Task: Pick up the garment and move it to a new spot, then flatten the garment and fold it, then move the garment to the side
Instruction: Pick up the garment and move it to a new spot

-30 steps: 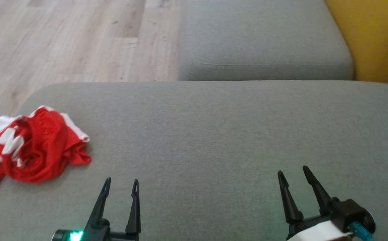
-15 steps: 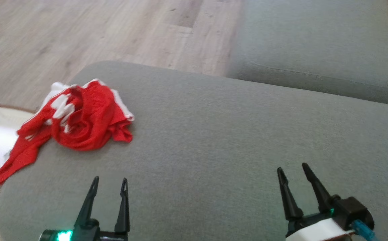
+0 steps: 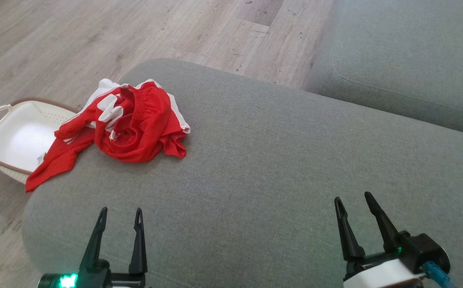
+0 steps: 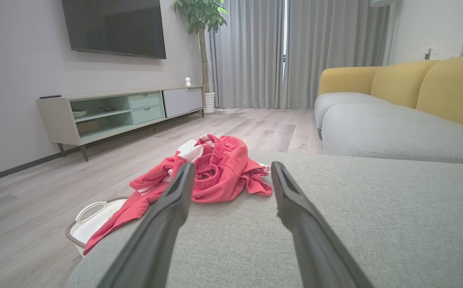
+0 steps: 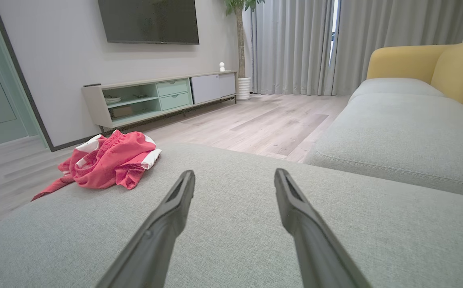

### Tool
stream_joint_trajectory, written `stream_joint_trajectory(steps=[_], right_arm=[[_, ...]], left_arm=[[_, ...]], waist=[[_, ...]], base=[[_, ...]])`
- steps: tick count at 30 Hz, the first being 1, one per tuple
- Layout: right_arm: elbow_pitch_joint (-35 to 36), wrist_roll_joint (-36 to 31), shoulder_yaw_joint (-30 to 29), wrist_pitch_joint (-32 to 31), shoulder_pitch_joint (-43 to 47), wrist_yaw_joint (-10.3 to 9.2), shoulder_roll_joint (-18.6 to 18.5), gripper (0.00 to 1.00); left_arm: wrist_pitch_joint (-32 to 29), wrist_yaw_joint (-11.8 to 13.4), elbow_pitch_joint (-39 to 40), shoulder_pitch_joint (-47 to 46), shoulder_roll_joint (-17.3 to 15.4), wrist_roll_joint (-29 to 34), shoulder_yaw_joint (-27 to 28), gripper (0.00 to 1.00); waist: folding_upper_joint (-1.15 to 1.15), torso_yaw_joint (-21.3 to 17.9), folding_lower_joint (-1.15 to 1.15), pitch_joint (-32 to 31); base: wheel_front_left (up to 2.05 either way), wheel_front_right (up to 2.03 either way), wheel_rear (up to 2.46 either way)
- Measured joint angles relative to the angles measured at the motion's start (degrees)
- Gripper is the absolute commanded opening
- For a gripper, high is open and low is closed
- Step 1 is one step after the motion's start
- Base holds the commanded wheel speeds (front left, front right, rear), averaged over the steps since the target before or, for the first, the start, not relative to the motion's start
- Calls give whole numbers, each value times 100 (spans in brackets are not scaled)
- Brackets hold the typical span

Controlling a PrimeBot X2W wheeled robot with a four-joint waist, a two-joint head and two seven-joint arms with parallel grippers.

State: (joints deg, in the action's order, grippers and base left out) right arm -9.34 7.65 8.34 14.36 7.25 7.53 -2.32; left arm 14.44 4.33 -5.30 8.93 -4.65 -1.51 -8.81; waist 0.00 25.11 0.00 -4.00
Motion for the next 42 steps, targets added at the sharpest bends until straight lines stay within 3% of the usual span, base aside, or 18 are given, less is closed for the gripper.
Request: stream_joint_trajectory(steps=[10,14,20,23,27,32,38,42], right_arm=[[45,-211,31,0,-71,0,0,100],[81,-526,47,0,-262,0,-29,100],[253,-614,111,1,-916,0,-460,100],[392,-613,148,1,-1140,0,-743,100],[513,-613,220,1,-1271,0,-1099,100],[708,-582,288,2,-1562,0,-1395,100],[826,-563,390,2,-1739,0,-1522,100],[881,-563,344,3,-1741,0,-1605,100]], left_arm=[[1,-54,385,-364,-75,59,103,100],[1,-88,466,-1220,-248,59,244,100],[34,-318,281,-3067,-591,105,410,100],[-9,-392,-556,-4057,-641,104,464,100],[-1050,-634,-2035,-5204,-641,-53,474,100],[-2135,-689,-3550,-6335,-491,-624,789,100],[-2692,-746,-4816,-6592,-538,-719,836,100],[-2692,-727,-5405,-6592,-547,-712,825,100]], waist=[[0,33,0,287],[0,40,0,612],[0,-15,2,1309],[0,-52,2,1658],[0,-85,2,2090],[0,-144,2,2590],[0,-271,1,2951],[0,-377,1,3174]], base=[[0,0,0],[0,0,0],[0,0,0],[0,0,0],[0,0,0],[0,0,0],[0,0,0],[0,0,0]])
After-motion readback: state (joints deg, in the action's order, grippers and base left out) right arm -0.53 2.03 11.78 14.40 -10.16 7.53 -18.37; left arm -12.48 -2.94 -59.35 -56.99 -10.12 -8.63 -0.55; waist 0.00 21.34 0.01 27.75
